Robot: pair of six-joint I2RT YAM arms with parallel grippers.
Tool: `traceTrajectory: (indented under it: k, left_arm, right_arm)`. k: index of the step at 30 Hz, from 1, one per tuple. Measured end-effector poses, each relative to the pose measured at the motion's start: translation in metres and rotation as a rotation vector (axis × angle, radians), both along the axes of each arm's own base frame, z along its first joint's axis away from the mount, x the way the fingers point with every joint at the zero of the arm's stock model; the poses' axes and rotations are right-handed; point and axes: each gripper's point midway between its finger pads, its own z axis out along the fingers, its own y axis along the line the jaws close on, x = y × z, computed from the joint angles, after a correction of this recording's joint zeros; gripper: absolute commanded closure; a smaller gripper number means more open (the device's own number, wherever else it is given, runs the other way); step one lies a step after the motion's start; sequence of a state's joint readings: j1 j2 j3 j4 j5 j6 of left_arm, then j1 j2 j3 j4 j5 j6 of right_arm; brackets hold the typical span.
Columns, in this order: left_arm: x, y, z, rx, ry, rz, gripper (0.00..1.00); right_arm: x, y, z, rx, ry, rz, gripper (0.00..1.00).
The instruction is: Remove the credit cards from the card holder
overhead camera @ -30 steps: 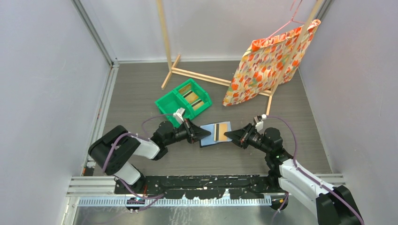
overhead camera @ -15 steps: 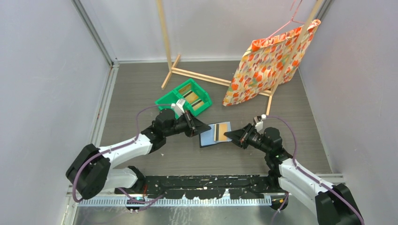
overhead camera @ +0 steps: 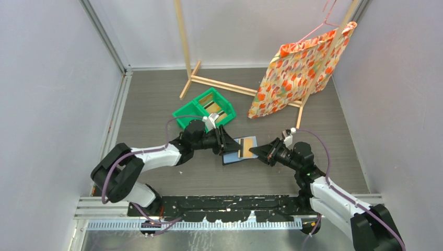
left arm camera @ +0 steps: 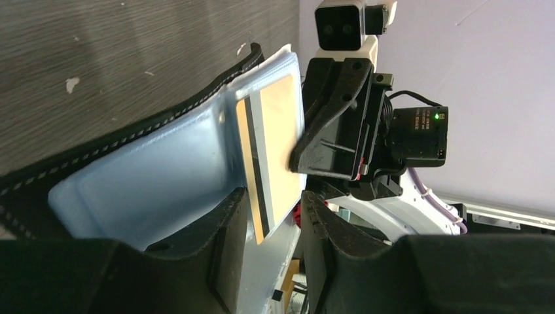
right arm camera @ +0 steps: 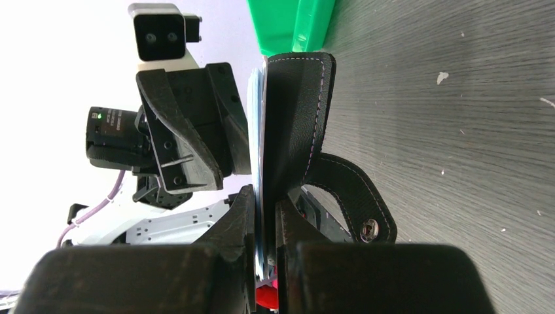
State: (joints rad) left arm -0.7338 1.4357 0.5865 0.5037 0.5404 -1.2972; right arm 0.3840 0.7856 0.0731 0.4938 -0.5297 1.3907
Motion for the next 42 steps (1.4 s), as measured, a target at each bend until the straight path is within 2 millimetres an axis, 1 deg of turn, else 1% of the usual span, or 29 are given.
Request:
traceTrajectory:
  k: [6, 8, 10, 12, 14, 15, 17, 22, 23, 25, 29, 42]
  left_arm:
    - [0.005, -0.012, -0.001, -0.030, -0.008, -0.041, 0.63]
    - [0.006, -0.014, -0.001, -0.038, -0.010, -0.049, 0.66]
    - [0.007, -0.015, -0.002, -0.046, -0.009, -0.051, 0.72]
    - [0.010, -0.015, -0.001, -0.059, -0.004, -0.042, 0.81]
    - [0.012, -0.013, -0.002, -0.070, -0.002, -0.033, 0.98]
    - [0.013, -0.013, -0.003, -0.076, 0.002, -0.027, 0.99]
    - [0.014, -0.012, -0.004, -0.085, 0.010, -0.022, 0.99]
    - [0.019, -0.015, -0.001, -0.114, 0.007, -0.016, 0.99]
    - [0.019, -0.015, -0.001, -0.117, 0.006, -0.016, 0.99]
    - [0.020, -0.015, 0.001, -0.126, 0.000, -0.014, 1.00]
    - [0.021, -0.016, 0.008, -0.152, -0.015, -0.010, 1.00]
    - [0.020, -0.014, 0.010, -0.175, -0.030, 0.001, 0.99]
  right_arm:
    - [0.000, 0.000, 0.002, 0.003, -0.009, -0.002, 0.99]
    - [0.001, -0.001, 0.002, 0.001, -0.011, -0.007, 0.99]
    - [0.001, -0.002, 0.002, 0.000, -0.012, -0.009, 0.99]
    - [0.002, -0.002, 0.003, 0.001, -0.016, -0.015, 0.99]
    - [0.003, -0.003, 0.005, 0.005, -0.024, -0.020, 0.99]
    - [0.004, -0.003, 0.006, 0.008, -0.028, -0.020, 0.99]
    - [0.004, -0.003, 0.007, 0.011, -0.032, -0.023, 0.98]
    - [0.007, -0.004, 0.008, 0.012, -0.035, -0.038, 0.73]
    - [0.007, -0.004, 0.008, 0.013, -0.036, -0.038, 0.68]
    - [0.007, -0.004, 0.009, 0.016, -0.033, -0.036, 0.64]
    - [0.004, -0.003, 0.008, 0.018, -0.026, -0.025, 0.62]
    - [0.004, -0.007, 0.023, 0.053, -0.056, -0.044, 0.63]
